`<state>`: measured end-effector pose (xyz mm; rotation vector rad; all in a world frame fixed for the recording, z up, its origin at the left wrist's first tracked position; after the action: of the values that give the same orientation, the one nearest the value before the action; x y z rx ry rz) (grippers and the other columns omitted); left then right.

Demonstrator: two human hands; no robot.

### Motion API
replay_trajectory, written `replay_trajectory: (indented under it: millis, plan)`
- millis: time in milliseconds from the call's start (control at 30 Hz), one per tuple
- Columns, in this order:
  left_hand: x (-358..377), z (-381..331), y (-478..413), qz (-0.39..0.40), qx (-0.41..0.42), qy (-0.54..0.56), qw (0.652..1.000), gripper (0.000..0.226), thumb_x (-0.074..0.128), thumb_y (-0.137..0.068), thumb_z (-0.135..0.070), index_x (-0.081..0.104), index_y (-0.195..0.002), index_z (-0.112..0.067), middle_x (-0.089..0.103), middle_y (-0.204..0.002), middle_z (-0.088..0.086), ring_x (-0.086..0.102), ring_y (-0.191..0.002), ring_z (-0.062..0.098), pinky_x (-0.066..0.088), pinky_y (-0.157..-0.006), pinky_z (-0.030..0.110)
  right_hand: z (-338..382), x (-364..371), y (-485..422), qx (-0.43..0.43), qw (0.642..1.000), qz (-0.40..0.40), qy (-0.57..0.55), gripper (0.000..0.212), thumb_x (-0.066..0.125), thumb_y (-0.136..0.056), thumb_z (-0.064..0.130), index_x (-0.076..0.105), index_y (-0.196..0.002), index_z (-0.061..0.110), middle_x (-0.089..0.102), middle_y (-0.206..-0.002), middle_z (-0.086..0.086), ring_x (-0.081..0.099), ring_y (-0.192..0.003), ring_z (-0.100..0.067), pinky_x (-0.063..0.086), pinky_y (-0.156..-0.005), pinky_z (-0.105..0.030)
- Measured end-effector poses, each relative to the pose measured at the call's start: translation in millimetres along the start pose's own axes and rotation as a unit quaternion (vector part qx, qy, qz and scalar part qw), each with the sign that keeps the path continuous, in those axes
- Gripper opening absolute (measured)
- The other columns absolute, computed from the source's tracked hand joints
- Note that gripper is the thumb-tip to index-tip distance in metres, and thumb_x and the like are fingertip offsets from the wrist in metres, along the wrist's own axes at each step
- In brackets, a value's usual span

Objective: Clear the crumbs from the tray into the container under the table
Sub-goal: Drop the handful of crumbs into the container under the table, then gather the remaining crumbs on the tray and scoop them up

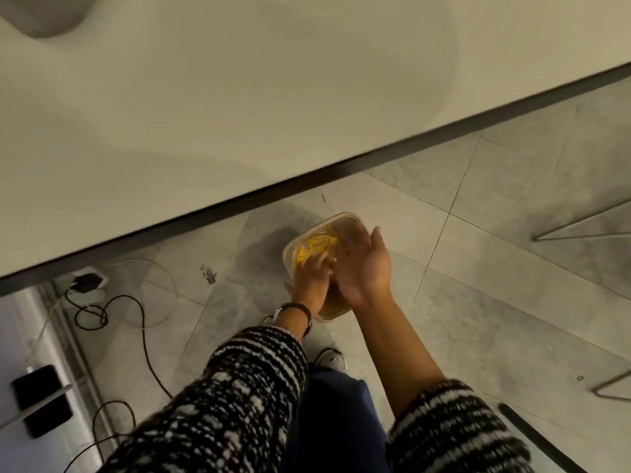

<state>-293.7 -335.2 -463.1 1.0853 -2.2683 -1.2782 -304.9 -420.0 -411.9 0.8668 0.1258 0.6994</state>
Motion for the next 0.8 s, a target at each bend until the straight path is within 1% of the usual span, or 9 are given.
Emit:
replay_trajectory:
  millis: [33, 100, 167, 233, 267, 400, 500, 667, 800]
  plan:
    - [-8, 1, 0, 0.01, -0.021, 0.007, 1.0, 0.047, 0.032, -0.098, -0.04, 0.044, -0.136, -0.017, 0.041, -0.145, 0.01, 0.038, -0.133, 0.025, 0.033, -0.11, 0.036, 8, -2, 8, -0.095, 0.995, 0.022, 0.011, 0.055, 0.026, -0.095, 0.054, 0.038, -0.142, 0.027, 0.043, -0.143, 0.011, 0.029, -0.14, -0.012, 0.028, -0.111, -0.027]
    - [-9, -11, 8, 0.055, -0.022, 0.123, 0.991, 0.048, 0.03, -0.1, -0.033, 0.032, -0.142, -0.01, 0.034, -0.149, 0.011, 0.035, -0.135, 0.018, 0.044, -0.093, 0.014, 1, 15, 26, -0.238, 0.927, 0.086, 0.278, 0.047, 0.022, -0.095, 0.052, 0.033, -0.139, 0.043, 0.025, -0.149, 0.025, 0.008, -0.144, -0.002, -0.005, -0.118, -0.028]
    - [-4, -30, 26, 0.098, -0.08, 0.289, 0.949, 0.05, 0.032, -0.098, -0.037, 0.033, -0.142, -0.012, 0.035, -0.149, 0.01, 0.033, -0.135, 0.018, 0.036, -0.1, 0.019, -46, -7, 18, -0.141, 0.811, 0.103, 0.558, 0.05, 0.015, -0.096, 0.053, 0.018, -0.145, 0.042, 0.001, -0.157, 0.016, -0.015, -0.145, -0.012, -0.026, -0.109, -0.05]
    - [-3, -45, 41, 0.114, -0.119, 0.356, 0.92, 0.05, 0.031, -0.096, -0.043, 0.039, -0.14, -0.021, 0.037, -0.148, 0.004, 0.029, -0.139, 0.022, 0.02, -0.111, 0.04, -58, -54, 10, 0.052, 0.691, 0.055, 0.718, 0.059, 0.017, -0.096, 0.054, 0.001, -0.149, 0.033, -0.016, -0.158, 0.001, -0.023, -0.143, -0.026, -0.018, -0.107, -0.065]
    - [-7, -56, 48, 0.103, -0.091, 0.338, 0.931, 0.048, 0.029, -0.097, -0.04, 0.04, -0.139, -0.022, 0.037, -0.148, 0.003, 0.028, -0.14, 0.021, 0.016, -0.113, 0.042, -51, -67, 10, 0.075, 0.658, 0.03, 0.749, 0.063, 0.021, -0.096, 0.054, -0.003, -0.15, 0.028, -0.019, -0.157, -0.003, -0.023, -0.142, -0.029, -0.015, -0.107, -0.066]
    - [-15, -86, 120, 0.082, -0.055, 0.248, 0.964, 0.042, 0.035, -0.098, -0.031, 0.04, -0.138, -0.021, 0.039, -0.147, 0.003, 0.033, -0.137, 0.021, 0.02, -0.112, 0.039, -2, -30, 69, -0.029, 0.731, 0.06, 0.679, 0.061, 0.035, -0.097, 0.039, 0.009, -0.15, 0.025, 0.001, -0.16, -0.002, -0.004, -0.146, -0.027, -0.003, -0.113, -0.057]
    - [-29, -109, 193, 0.11, -0.065, 0.227, 0.965, 0.04, 0.035, -0.098, -0.032, 0.043, -0.136, -0.02, 0.045, -0.143, 0.005, 0.043, -0.128, 0.026, 0.026, -0.111, 0.043, 55, 3, 145, -0.083, 0.739, 0.081, 0.664, 0.049, 0.039, -0.096, 0.032, 0.031, -0.144, 0.021, 0.031, -0.153, -0.003, 0.023, -0.142, -0.024, 0.011, -0.113, -0.048]
    - [-88, -170, 334, 0.097, 0.029, 0.151, 0.983, 0.039, 0.033, -0.099, -0.031, 0.043, -0.135, -0.021, 0.052, -0.135, 0.003, 0.054, -0.105, 0.014, 0.04, -0.085, 0.024, 157, 39, 274, -0.133, 0.78, 0.12, 0.599, 0.042, 0.044, -0.097, 0.029, 0.042, -0.137, 0.018, 0.06, -0.127, -0.009, 0.058, -0.112, -0.026, 0.044, -0.098, -0.034]
    - [-131, -197, 415, 0.068, 0.114, 0.092, 0.987, 0.04, 0.036, -0.098, -0.033, 0.043, -0.136, -0.024, 0.053, -0.133, -0.003, 0.053, -0.113, 0.011, 0.034, -0.096, 0.029, 213, 71, 353, -0.207, 0.801, 0.136, 0.545, 0.04, 0.046, -0.095, 0.032, 0.046, -0.134, 0.023, 0.065, -0.115, -0.006, 0.062, -0.102, -0.02, 0.047, -0.083, -0.023]
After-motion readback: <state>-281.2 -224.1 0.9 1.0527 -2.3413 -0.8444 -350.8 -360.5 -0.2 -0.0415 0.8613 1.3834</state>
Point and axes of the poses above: each hand's wrist, its own y-axis away from the middle knuckle, its own x-axis out of the palm, z = x × y, the point moved 6 cm from there along -y, towards the middle knuckle
